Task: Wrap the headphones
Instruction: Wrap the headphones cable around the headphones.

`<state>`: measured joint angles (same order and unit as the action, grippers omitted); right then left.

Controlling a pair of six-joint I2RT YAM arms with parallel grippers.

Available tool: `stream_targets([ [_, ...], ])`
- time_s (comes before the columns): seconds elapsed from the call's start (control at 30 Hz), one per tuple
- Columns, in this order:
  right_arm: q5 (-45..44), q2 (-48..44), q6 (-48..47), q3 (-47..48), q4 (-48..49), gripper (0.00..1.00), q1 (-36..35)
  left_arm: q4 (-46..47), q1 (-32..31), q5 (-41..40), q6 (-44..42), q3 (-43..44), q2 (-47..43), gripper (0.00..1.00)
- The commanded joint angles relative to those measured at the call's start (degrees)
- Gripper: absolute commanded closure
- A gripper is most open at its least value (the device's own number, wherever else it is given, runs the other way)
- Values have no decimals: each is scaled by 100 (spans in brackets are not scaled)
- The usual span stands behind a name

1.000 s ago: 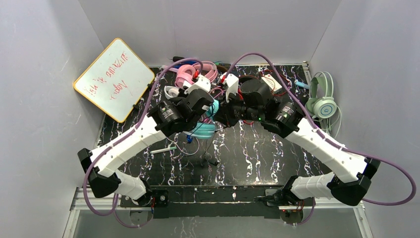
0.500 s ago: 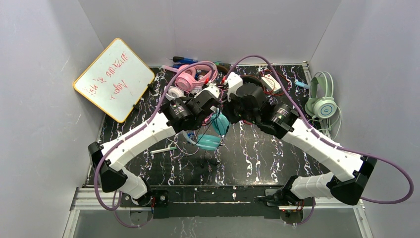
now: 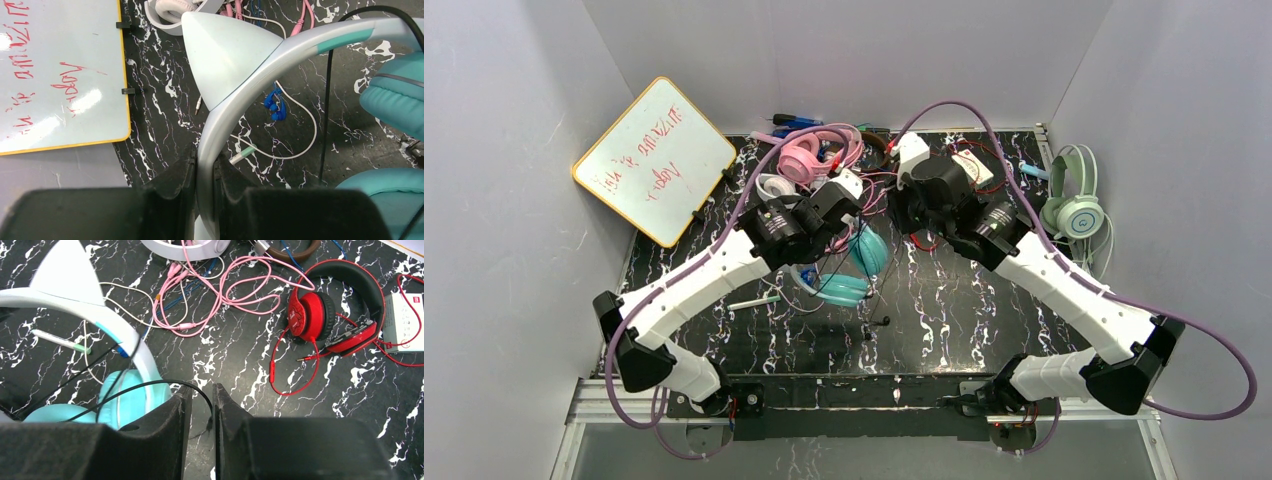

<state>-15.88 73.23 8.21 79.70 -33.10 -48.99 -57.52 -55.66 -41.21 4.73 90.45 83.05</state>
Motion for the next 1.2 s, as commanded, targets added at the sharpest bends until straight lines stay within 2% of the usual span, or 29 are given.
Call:
stream_targets([
  [0.0,187,-43,-104,-34,-6,69,206,-73,20,-187,87,154,-434,100],
  [0.2,665,-13,-136,-94,144,69,423,-107,20,536,12,156,-610,100],
  [0.43,1816,163,-30,-91,212,69,797,16,20,1652,157,93,-1004,100],
  [0.7,3033,-253,253,-561,782,68,1239,-330,20,2390,1473,555,-1113,100],
  [0.97,2708,-529,348,-553,673,66,1488,-676,24,3405,2297,823,-958,100],
  [1.17,2062,-793,471,-700,434,64,1815,-252,20,3986,2618,671,-1018,100],
])
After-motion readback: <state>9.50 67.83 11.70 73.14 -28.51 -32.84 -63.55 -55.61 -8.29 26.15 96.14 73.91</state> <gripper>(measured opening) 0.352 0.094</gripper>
